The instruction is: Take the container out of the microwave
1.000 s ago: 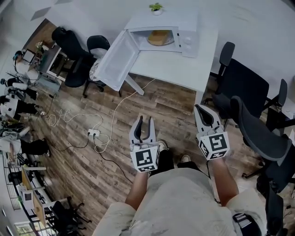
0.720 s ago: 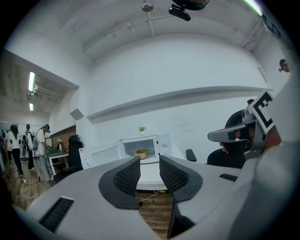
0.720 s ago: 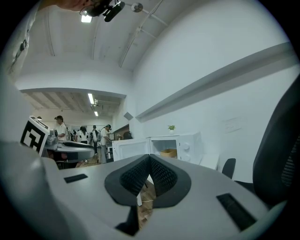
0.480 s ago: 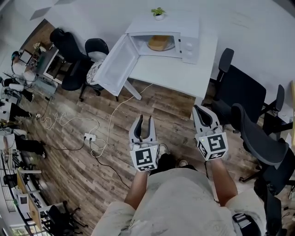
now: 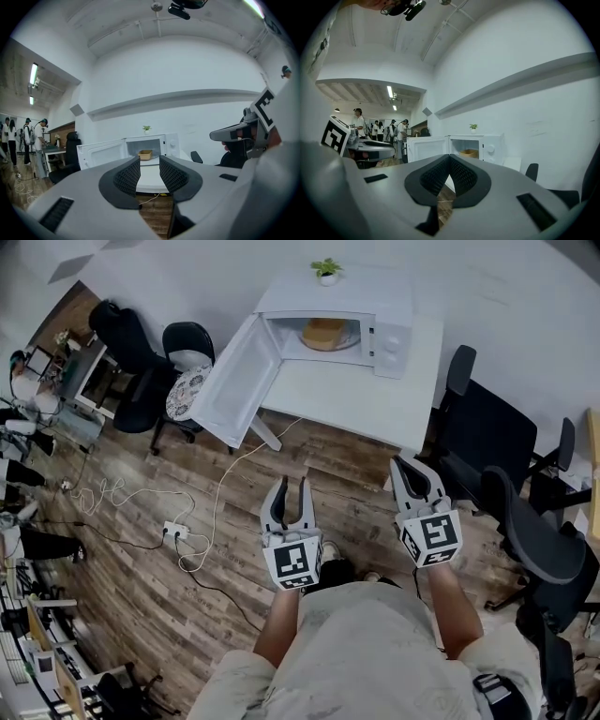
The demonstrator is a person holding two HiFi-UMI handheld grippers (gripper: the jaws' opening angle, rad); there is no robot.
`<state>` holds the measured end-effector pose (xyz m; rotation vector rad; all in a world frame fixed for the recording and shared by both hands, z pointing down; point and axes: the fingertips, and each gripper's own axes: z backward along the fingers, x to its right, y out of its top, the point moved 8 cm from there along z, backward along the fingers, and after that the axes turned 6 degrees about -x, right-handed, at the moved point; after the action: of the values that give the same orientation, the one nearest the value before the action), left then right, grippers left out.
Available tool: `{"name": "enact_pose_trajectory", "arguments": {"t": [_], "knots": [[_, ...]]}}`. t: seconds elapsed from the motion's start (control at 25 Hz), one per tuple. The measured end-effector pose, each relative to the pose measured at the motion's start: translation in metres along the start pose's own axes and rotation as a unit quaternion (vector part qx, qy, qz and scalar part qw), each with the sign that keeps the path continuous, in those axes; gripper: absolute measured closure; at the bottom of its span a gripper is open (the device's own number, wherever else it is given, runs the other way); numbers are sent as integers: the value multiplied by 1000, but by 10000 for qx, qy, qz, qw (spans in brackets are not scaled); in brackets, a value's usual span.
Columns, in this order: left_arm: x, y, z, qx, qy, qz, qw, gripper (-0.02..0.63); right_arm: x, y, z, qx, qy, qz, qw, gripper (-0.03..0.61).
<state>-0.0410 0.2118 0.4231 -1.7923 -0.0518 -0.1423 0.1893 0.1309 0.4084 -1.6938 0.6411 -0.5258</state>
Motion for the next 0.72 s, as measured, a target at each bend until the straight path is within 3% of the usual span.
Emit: {"name": "enact_pose_trajectory", "arguments": {"t": [0.72], "knots": [[-91,2,-73,134,-365,34,9992,480,-39,33,-88,-197,-452,179,9986,564]]}}
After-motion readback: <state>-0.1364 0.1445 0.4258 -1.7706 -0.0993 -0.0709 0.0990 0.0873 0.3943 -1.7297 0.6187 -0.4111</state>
